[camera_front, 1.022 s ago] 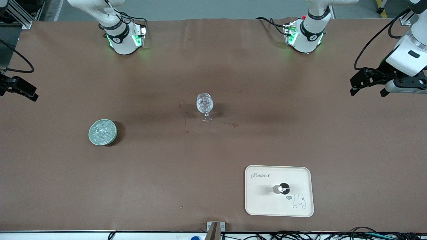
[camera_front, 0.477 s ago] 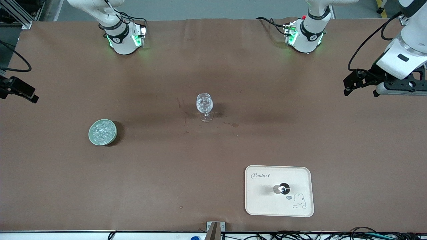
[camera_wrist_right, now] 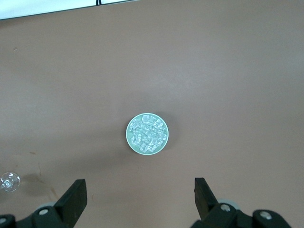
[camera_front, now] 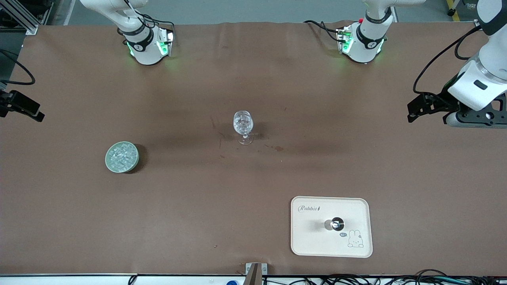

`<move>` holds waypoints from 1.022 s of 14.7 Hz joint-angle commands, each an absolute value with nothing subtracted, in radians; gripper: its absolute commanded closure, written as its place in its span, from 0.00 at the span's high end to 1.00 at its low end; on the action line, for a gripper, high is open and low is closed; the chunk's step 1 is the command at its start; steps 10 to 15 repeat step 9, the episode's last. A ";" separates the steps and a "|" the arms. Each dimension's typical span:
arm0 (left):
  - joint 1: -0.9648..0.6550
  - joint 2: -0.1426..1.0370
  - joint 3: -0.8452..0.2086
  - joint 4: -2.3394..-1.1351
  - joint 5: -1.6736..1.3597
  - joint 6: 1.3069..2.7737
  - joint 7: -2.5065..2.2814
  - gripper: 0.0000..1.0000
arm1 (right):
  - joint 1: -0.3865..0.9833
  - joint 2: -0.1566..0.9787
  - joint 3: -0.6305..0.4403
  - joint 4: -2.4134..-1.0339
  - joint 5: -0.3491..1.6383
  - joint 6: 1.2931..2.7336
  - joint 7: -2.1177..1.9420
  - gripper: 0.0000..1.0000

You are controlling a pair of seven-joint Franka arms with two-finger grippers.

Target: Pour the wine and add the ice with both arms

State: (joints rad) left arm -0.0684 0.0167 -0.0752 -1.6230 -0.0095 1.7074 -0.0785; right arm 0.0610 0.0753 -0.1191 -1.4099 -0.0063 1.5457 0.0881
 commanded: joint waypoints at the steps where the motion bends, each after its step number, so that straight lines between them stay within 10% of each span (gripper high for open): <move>1: -0.084 -0.006 -0.064 -1.629 -0.006 1.695 -0.090 1.00 | 0.023 0.046 -0.101 -1.447 0.005 1.545 0.072 1.00; 15: -0.074 -0.005 -0.066 -1.626 -0.005 1.703 -0.091 1.00 | 0.029 0.046 -0.095 -1.445 0.005 1.542 0.072 1.00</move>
